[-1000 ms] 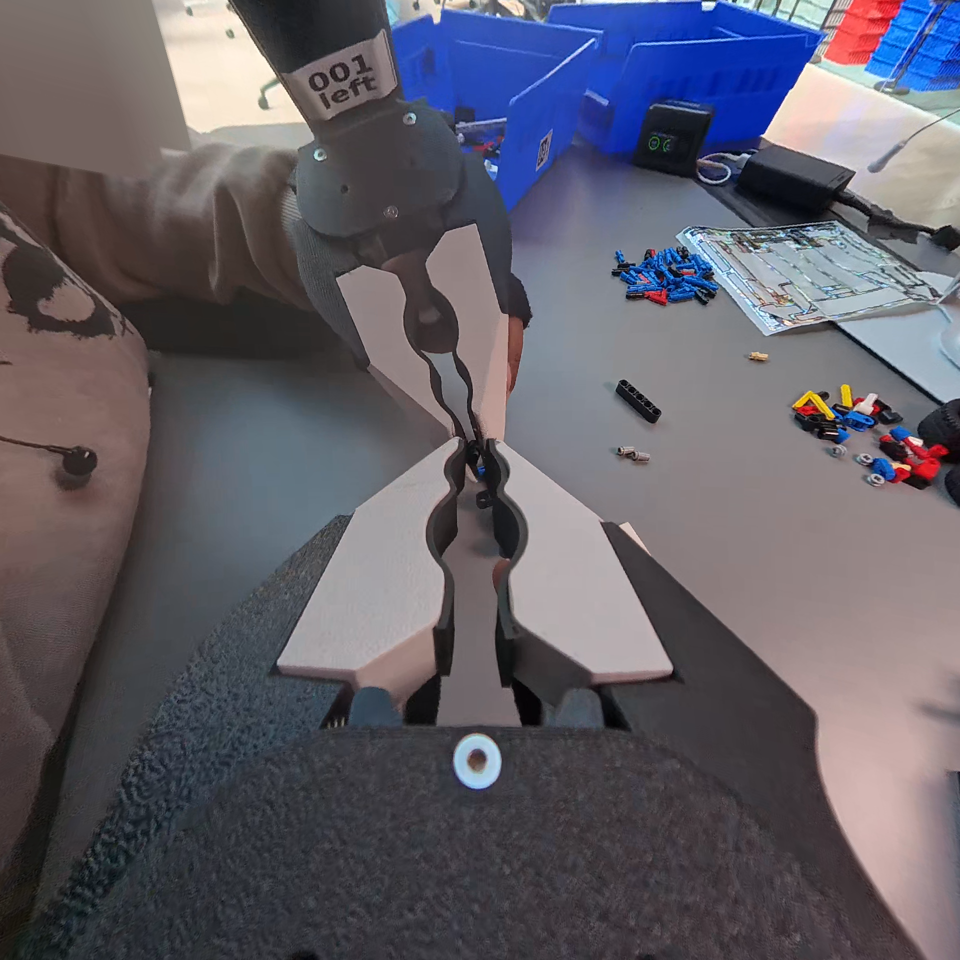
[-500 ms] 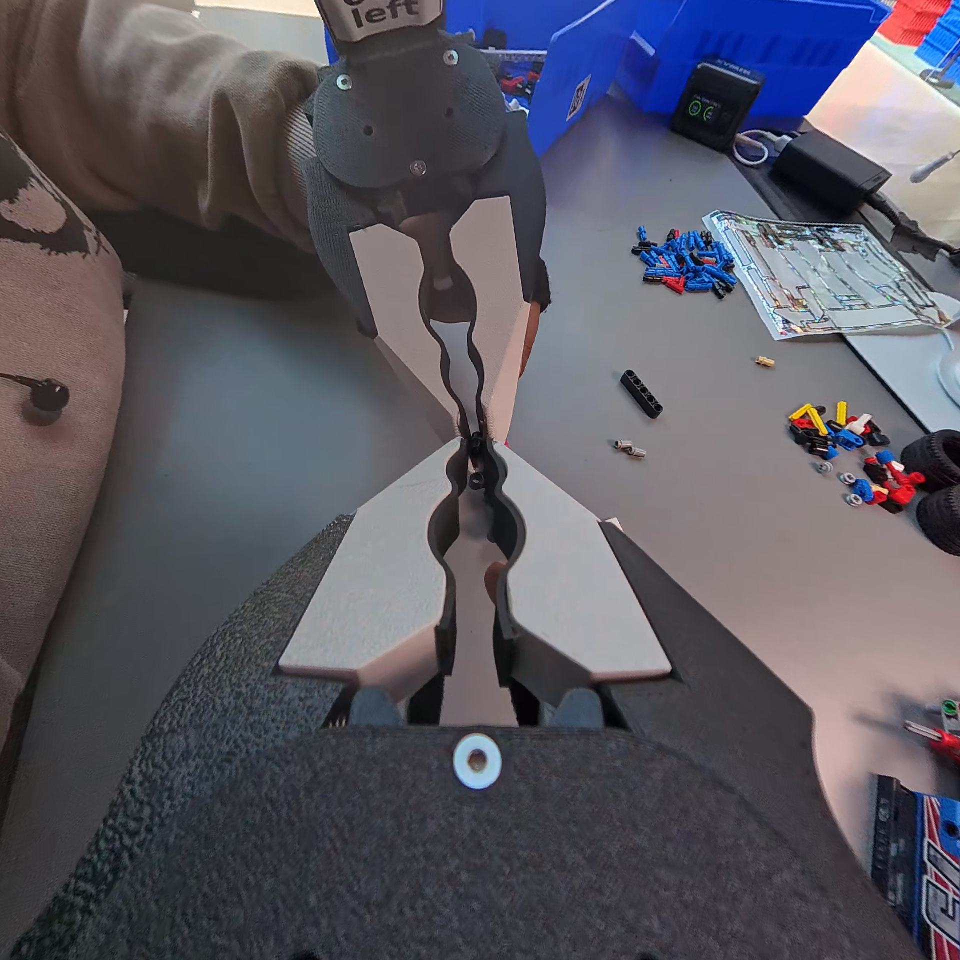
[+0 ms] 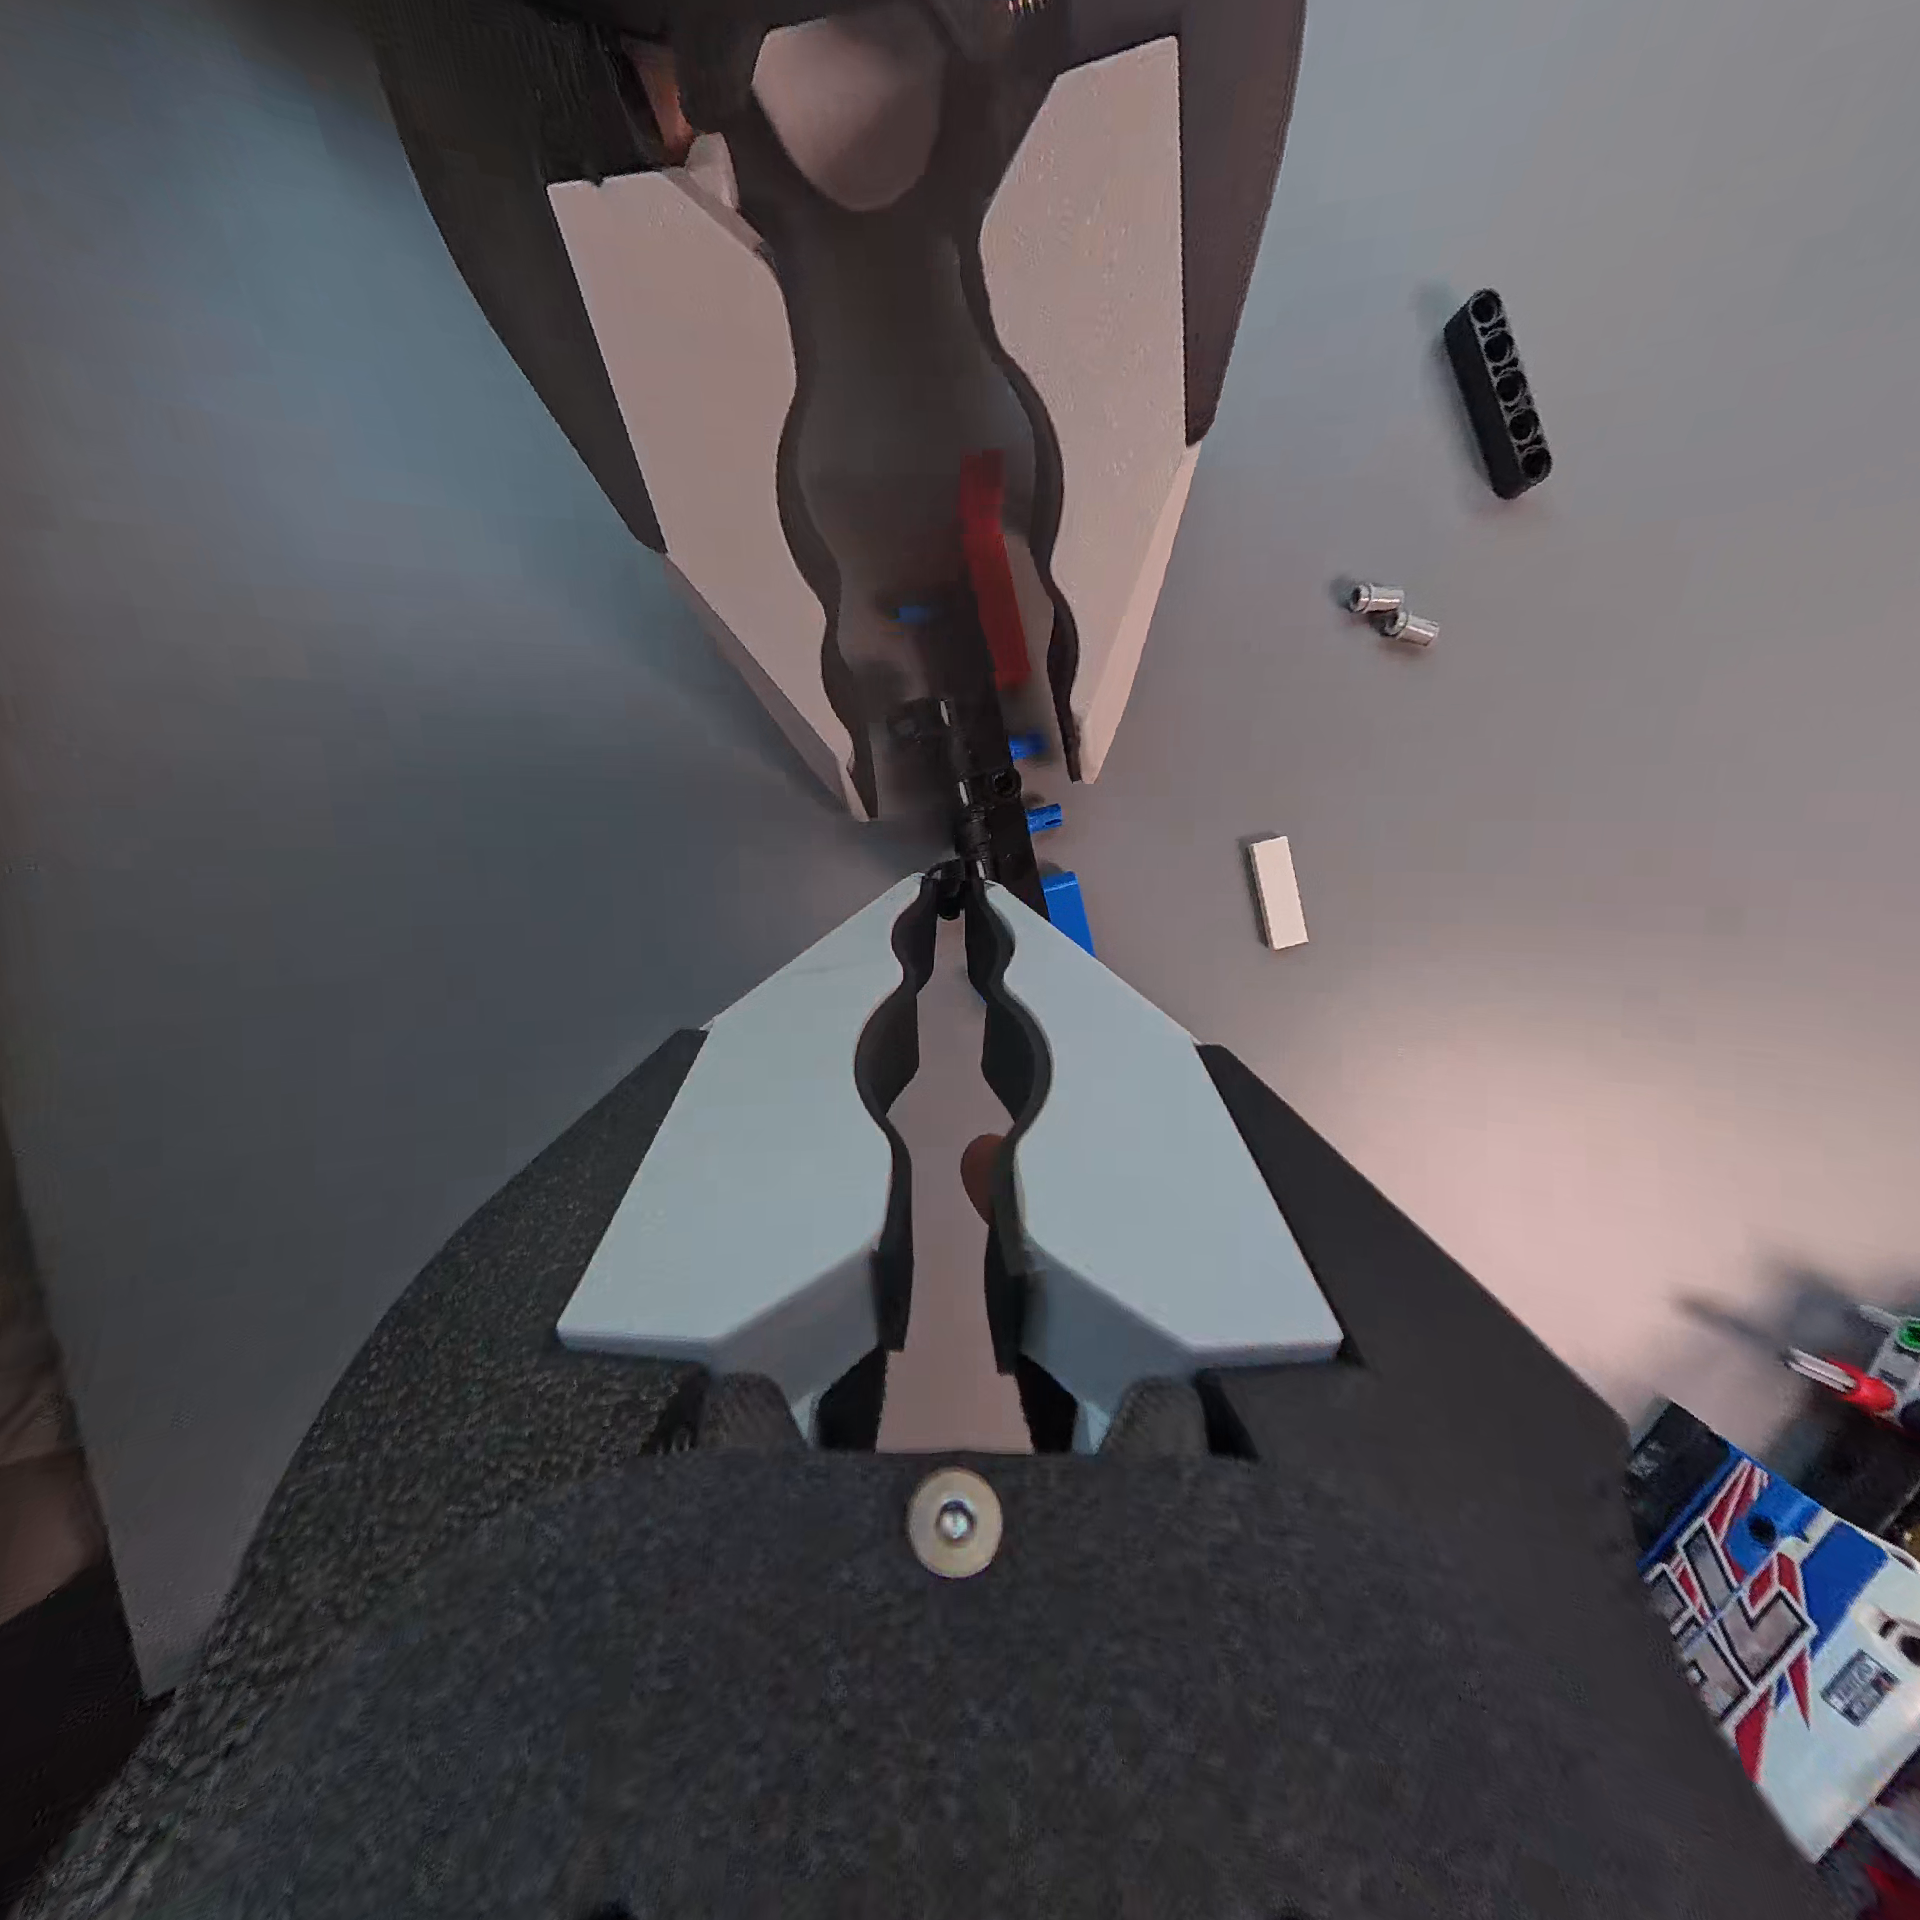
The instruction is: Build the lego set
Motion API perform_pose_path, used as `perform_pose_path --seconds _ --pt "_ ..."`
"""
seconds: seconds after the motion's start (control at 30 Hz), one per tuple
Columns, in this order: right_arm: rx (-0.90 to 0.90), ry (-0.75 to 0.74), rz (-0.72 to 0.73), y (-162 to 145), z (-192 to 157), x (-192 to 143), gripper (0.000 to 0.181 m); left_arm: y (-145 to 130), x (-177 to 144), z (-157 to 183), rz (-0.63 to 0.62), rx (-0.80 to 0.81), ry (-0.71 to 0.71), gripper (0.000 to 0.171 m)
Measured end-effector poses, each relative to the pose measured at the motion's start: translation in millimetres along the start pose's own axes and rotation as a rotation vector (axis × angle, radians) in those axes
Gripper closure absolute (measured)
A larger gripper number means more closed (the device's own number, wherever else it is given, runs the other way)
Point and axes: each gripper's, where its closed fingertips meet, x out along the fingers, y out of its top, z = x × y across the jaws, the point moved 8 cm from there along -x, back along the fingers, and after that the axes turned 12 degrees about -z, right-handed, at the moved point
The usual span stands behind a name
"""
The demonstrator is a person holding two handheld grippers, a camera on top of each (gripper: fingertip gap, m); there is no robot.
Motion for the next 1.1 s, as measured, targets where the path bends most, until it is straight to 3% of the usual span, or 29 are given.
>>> perform_pose_path --seconds 0.1,0.3,0.53,0.67,0.87,1.1 --pt "-0.029 0.006 -0.062 3 0 3 0.178 1 1 -1 -0.001 0.002 0.004 0.145" --pt "-0.035 -0.003 -0.164 12 2 3 0.178 0 1 -1 0.003 0.007 0.034 0.147" --pt "0.076 0.015 -0.219 18 7 7 0.178 -6 -11 -3 0.018 -0.019 0.011 0.138" --pt "0.091 0.033 -0.250 17 9 13 0.178 -14 -11 -8 -0.035 -0.055 0.009 0.134" --pt "0.113 0.038 -0.195 22 12 7 0.178 -16 -12 -13 -0.032 -0.096 0.013 0.140" --pt "0.133 0.018 -0.181 32 25 -3 0.179 -15 -17 -16 -0.047 -0.137 0.033 0.130"
